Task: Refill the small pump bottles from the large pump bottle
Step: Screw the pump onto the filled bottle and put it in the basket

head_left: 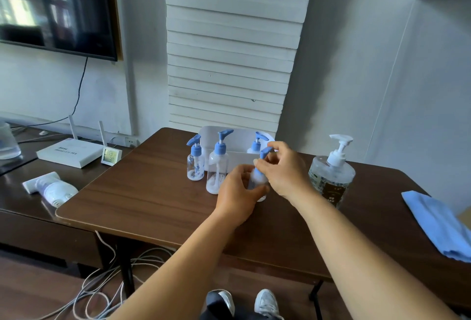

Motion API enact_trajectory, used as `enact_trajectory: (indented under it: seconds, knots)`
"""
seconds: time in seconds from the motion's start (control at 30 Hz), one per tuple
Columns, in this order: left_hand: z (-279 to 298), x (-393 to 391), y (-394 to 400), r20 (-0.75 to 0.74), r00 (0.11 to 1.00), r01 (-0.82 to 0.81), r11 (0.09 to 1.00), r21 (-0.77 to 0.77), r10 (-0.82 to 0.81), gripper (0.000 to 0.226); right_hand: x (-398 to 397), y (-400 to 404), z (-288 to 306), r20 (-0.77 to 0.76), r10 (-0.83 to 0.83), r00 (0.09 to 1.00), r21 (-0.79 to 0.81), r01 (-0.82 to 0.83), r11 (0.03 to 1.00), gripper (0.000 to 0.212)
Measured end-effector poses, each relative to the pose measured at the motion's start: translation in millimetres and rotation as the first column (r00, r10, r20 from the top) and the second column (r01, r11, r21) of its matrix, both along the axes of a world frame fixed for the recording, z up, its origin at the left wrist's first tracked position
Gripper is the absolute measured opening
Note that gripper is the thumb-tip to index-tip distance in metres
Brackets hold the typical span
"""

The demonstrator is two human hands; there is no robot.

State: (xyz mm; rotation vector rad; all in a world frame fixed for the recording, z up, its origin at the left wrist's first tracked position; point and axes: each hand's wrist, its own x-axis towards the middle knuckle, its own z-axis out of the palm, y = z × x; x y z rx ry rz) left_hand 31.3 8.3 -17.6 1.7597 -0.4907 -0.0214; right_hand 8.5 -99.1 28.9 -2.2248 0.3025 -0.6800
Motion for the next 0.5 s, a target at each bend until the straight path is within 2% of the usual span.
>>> enact_trajectory:
  seconds: [0.13,0.3,0.4,0.5]
  knots:
    - [18,-1,-4,0.132,0.987,-0.08,0.994,-0.078,0.09,0.045,12,-6,28,0.159,-0.031,0.987,0.068,0.021,0.997,0.042]
    - [18,2,5,0.268,0.948,-0.19,0.981,0.041,0.173,0.045,35,-4,54,0.301,-0.051,0.952,0.112,0.018,0.994,0.043]
    - [14,6,12,0.289,0.939,-0.214,0.975,0.063,0.187,0.038,55,1,53,0.275,-0.053,0.96,0.104,0.025,0.994,0.044]
    - [13,9,19,0.288,0.935,-0.23,0.972,0.056,0.204,0.028,72,4,41,0.185,-0.036,0.982,0.085,0.021,0.996,0.045]
